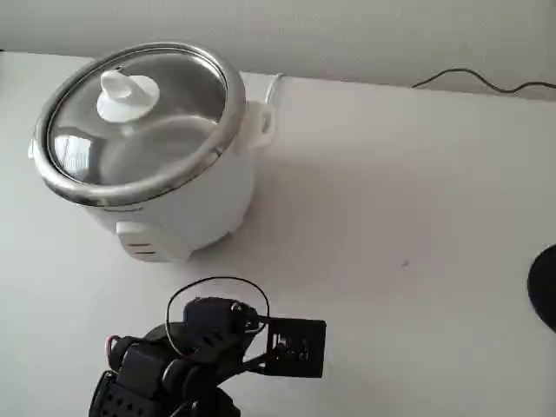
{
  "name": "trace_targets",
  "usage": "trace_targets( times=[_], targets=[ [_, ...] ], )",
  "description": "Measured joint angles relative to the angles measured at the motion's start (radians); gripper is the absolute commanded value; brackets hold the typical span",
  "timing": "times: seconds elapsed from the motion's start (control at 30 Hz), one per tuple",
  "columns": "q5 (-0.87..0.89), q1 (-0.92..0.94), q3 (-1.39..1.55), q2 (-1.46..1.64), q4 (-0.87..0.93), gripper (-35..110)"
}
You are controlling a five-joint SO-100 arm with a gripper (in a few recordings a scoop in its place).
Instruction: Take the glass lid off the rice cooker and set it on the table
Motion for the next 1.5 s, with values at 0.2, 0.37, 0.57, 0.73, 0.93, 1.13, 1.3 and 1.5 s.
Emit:
trace_targets(
  times=[0.2, 0.37, 0.57, 0.73, 0.93, 1.13, 1.3, 1.5],
  targets=[
    [0.000, 0.000, 0.000, 0.000, 0.000, 0],
    [0.000, 0.000, 0.000, 0.000, 0.000, 0],
    [0.000, 0.000, 0.000, 0.000, 0.000, 0],
    [0.000, 0.000, 0.000, 0.000, 0.000, 0],
    [0.000, 0.000, 0.000, 0.000, 0.000, 0],
    [0.000, 0.000, 0.000, 0.000, 0.000, 0],
    [-0.054, 0.034, 0.043, -0.003, -0.063, 0],
    [-0.202, 0.213, -0.069, -0.005, -0.095, 11]
  ],
)
